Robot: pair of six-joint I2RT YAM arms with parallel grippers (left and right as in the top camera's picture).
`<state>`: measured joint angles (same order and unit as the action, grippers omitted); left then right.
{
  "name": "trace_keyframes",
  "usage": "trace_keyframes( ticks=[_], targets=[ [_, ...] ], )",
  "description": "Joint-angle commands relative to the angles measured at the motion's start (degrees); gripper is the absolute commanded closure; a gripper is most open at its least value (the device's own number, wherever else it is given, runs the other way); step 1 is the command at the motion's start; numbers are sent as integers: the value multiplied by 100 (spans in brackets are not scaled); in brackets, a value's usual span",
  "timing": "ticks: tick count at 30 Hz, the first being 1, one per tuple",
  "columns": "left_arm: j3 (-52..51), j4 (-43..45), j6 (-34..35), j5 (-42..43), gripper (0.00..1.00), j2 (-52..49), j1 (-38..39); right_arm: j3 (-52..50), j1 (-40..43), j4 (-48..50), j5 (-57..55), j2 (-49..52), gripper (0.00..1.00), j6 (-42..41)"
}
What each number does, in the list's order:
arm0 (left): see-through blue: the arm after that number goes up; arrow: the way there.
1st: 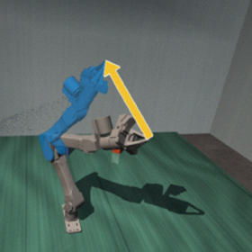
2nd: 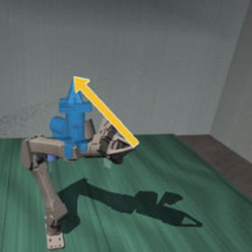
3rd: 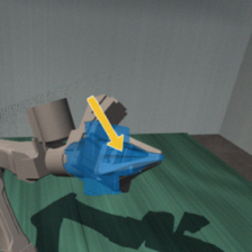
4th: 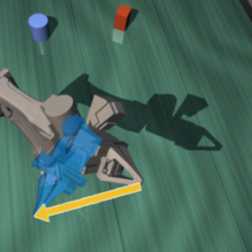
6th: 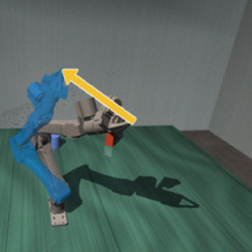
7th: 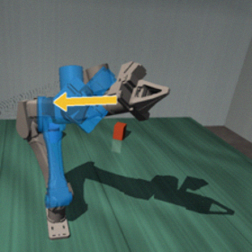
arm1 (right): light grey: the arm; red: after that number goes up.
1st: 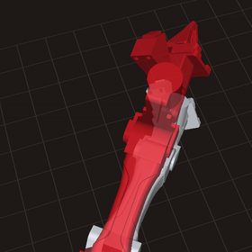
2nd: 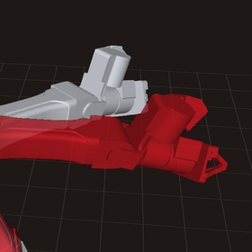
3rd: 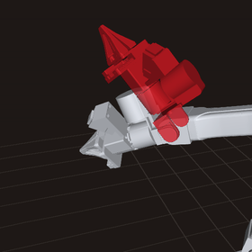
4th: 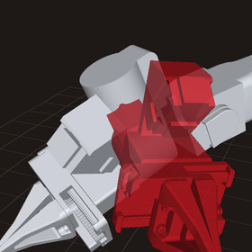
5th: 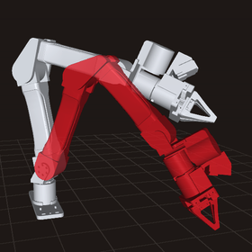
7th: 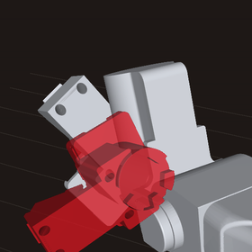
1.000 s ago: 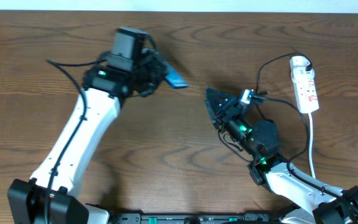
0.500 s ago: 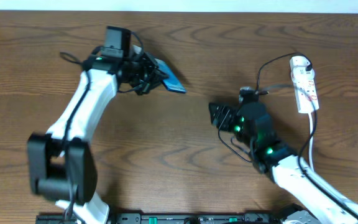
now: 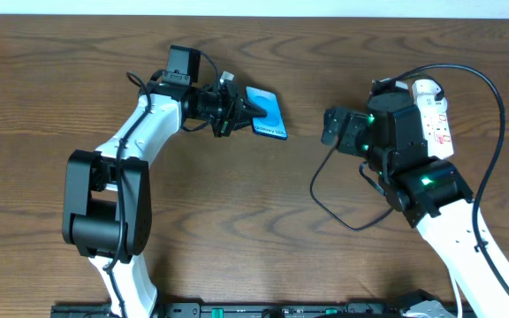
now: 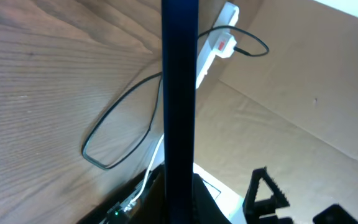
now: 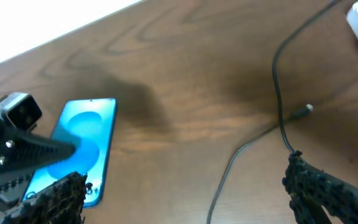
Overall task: Plug charger to phone and switch on socket
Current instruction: 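Release the phone from the right gripper and withdraw right, then lower the right gripper to the black USB-C cable end and grasp it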
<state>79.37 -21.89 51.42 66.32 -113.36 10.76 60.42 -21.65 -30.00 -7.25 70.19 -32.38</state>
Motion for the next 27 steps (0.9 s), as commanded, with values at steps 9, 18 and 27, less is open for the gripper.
trace_keyframes(
  ticks=[9, 18, 27],
  targets=[
    [72, 35, -278, 376, 93, 101, -7, 17, 107, -269, -369, 1917, 7, -2135],
    [72, 11, -278, 378, 93, 101, -7, 33, 791, -350, -72, 2688, 15, -3379],
    [72, 13, -275, 376, 92, 101, -9, 33, 1279, 518, 656, 3410, 36, -4181]
  ],
)
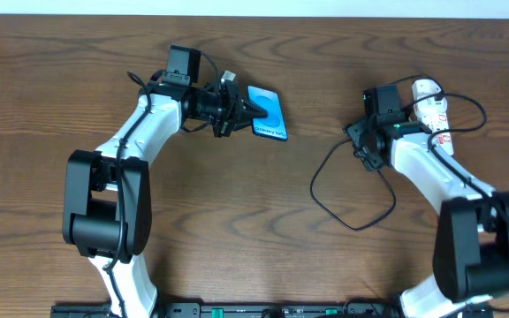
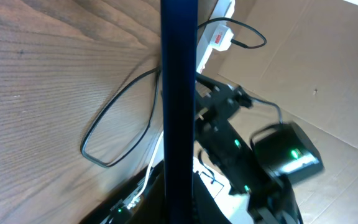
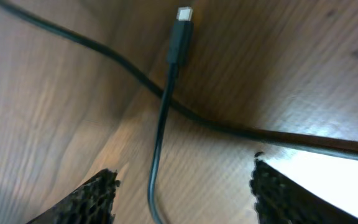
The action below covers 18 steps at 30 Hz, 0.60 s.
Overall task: Plug charger to phone and switch on socket
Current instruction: 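Lower the right gripper to the black USB-C cable end and grasp it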
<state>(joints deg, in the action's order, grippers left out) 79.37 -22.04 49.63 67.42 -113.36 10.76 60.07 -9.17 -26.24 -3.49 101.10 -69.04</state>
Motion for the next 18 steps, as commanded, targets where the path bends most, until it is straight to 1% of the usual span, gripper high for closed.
trace_keyframes(
  ticks=[1, 5, 6, 7, 9, 11, 12, 14, 18],
  targets=[
    [72, 28, -96, 267, 93, 101, -9, 68, 28, 245, 424, 417, 38, -603],
    [72, 28, -96, 267, 93, 101, -9, 68, 24, 588, 688, 713, 47, -682],
    [72, 28, -98, 267, 92, 101, -7, 68, 24, 634, 684, 778, 53, -684],
    [72, 28, -96, 267, 93, 101, -7, 68, 28, 647, 684, 802, 57, -684],
    [72, 28, -96, 267, 93, 101, -7, 68, 35, 680, 678, 848, 75, -636],
    [72, 28, -96, 267, 93, 101, -9, 68, 22, 745, 669, 837, 95, -323],
    [72, 28, -96, 267, 93, 101, -9, 70, 13, 791, 708, 820, 99, -116],
    [72, 28, -96, 269, 93, 101, -9, 79, 9, 774, 1014, 586, 99, 599],
    [72, 26, -96, 269, 93, 101, -9, 79, -9, 407, 1182, -17, 99, 1587]
  ],
)
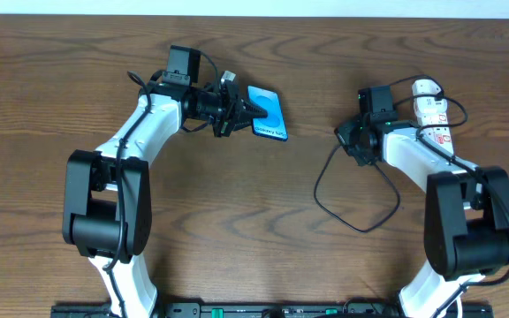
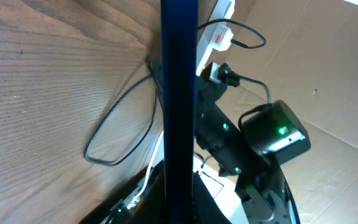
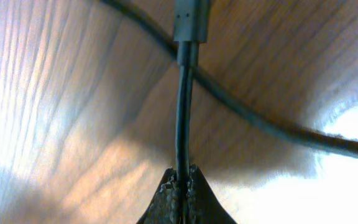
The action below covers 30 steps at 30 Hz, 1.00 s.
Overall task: Plug charger to phone and switch on socket
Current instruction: 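Lower the right gripper to the black USB-C cable end and grasp it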
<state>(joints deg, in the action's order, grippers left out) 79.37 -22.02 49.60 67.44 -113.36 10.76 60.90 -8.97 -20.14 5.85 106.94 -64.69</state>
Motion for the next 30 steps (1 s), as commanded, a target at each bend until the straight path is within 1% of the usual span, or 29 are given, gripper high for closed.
trace_keyframes(
  ticks=[1, 4, 6, 8, 10, 12, 16, 17, 18, 20, 21, 22, 23, 25, 27, 30],
  targets=[
    [72, 26, -94, 267, 93, 101, -9, -4, -59, -339, 249, -793, 99, 1480],
    [72, 26, -94, 264, 93, 101, -9, -4, -293, -793, 243, -1316, 99, 2568],
    [72, 28, -94, 262, 92, 101, -9, -4, -498, -1049, 243, -1508, 98, 3027],
    [72, 28, -94, 264, 92, 101, -9, -4, -789, -1327, 149, -1587, 94, 3429],
    [72, 28, -94, 264, 93, 101, -9, -61, -1213, -1582, -295, -1519, 88, 3657],
    [72, 26, -94, 264, 92, 101, -9, -175, -1530, -1631, -649, -1399, 87, 3648],
    [72, 26, -94, 264, 93, 101, -9, -251, -1926, -1652, -798, -1084, 85, 3646],
    [72, 26, -94, 264, 93, 101, -9, -251, -1989, -1650, -820, -1008, 83, 3644],
    [72, 26, -94, 264, 93, 101, -9, -251, -2087, -1644, -920, -866, 75, 3609],
    [72, 26, -94, 264, 93, 101, -9, -251, -2111, -1648, -1121, -817, 70, 3486],
    [72, 26, -94, 264, 93, 101, -9, -247, -2109, -1644, -1226, -817, 64, 3399],
    [72, 28, -94, 264, 93, 101, -17, -229, -2094, -1635, -1338, -826, 57, 3298],
    [72, 31, -101, 264, 92, 101, -42, -197, -2070, -1631, -1416, -833, 53, 3191],
    [72, 28, -184, 264, 92, 101, -125, -105, -2006, -1628, -1449, -835, 51, 2907],
    [72, 26, -273, 271, 92, 101, -251, 2, -1915, -1609, -1443, -835, 47, 2518],
    [72, 26, -310, 293, 92, 101, -479, 20, -1784, -1397, -1429, -835, 44, 2238]
  ],
)
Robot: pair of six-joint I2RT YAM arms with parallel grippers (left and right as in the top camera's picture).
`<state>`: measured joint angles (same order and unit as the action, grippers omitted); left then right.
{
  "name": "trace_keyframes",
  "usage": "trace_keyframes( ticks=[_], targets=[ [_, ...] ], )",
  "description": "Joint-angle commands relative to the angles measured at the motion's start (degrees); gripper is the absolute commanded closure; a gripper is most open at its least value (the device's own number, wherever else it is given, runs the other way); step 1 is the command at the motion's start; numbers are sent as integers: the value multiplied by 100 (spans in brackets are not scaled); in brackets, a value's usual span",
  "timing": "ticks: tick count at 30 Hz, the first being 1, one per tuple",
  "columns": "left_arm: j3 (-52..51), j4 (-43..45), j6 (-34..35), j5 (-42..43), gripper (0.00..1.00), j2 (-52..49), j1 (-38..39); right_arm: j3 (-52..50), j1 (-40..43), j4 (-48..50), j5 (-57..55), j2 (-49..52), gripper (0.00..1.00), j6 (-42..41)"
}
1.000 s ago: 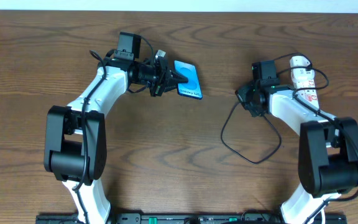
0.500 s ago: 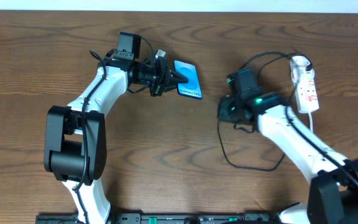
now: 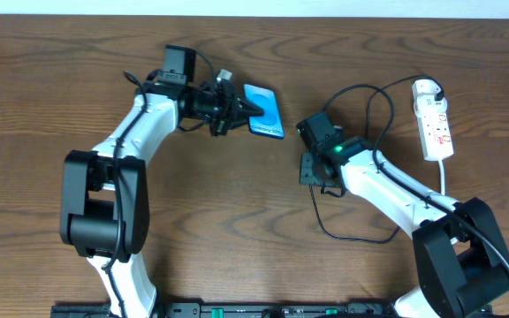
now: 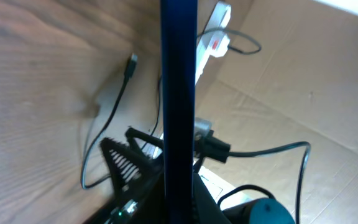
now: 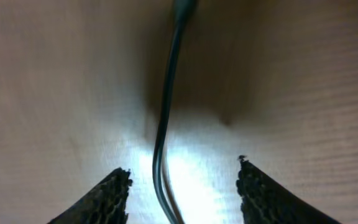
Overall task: Plug charger to phone and switch on socket
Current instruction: 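Lower the right gripper to the black USB-C cable end and grasp it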
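Observation:
A blue phone (image 3: 264,122) is held on edge at the table's upper middle, my left gripper (image 3: 247,110) shut on it. In the left wrist view it is a dark vertical bar (image 4: 179,93). The black charger cable (image 5: 166,124) lies on the wood between the fingers of my open right gripper (image 5: 182,174), untouched by either pad. That gripper (image 3: 310,168) sits just right of and below the phone. The cable's plug tip (image 4: 131,60) rests on the table, pointing toward the phone. The white socket strip (image 3: 436,119) lies at the far right.
The cable runs in slack loops (image 3: 321,216) from the strip across the table's right half, around my right arm. Bare brown wood (image 3: 237,230) fills the front and left. A cardboard wall (image 4: 291,93) shows beyond the table in the left wrist view.
My right gripper was shut on the cable near the socket strip. Now it is open, farther left near the phone, with the cable lying between its fingers. The plug end has come closer to the phone.
My left gripper has held the phone on edge throughout. My right gripper was first open and raised over the right side, then low and open over the plug end, then shut on the cable. Now it is open beside the phone with the cable moved left.

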<state>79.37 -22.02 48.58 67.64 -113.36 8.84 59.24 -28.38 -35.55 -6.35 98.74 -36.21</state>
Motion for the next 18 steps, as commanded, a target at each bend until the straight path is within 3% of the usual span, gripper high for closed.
trace_keyframes(
  ticks=[1, 11, 18],
  targets=[
    [72, 26, -208, 273, 92, 101, -350, 186, 205, 199, -216, -7, 44, -658],
    [72, 24, -208, 267, 92, 101, -553, 306, 354, 776, 59, 887, 53, -660],
    [72, 24, -208, 267, 92, 101, -555, 398, 267, 811, 243, 1165, 71, -664]
  ],
)
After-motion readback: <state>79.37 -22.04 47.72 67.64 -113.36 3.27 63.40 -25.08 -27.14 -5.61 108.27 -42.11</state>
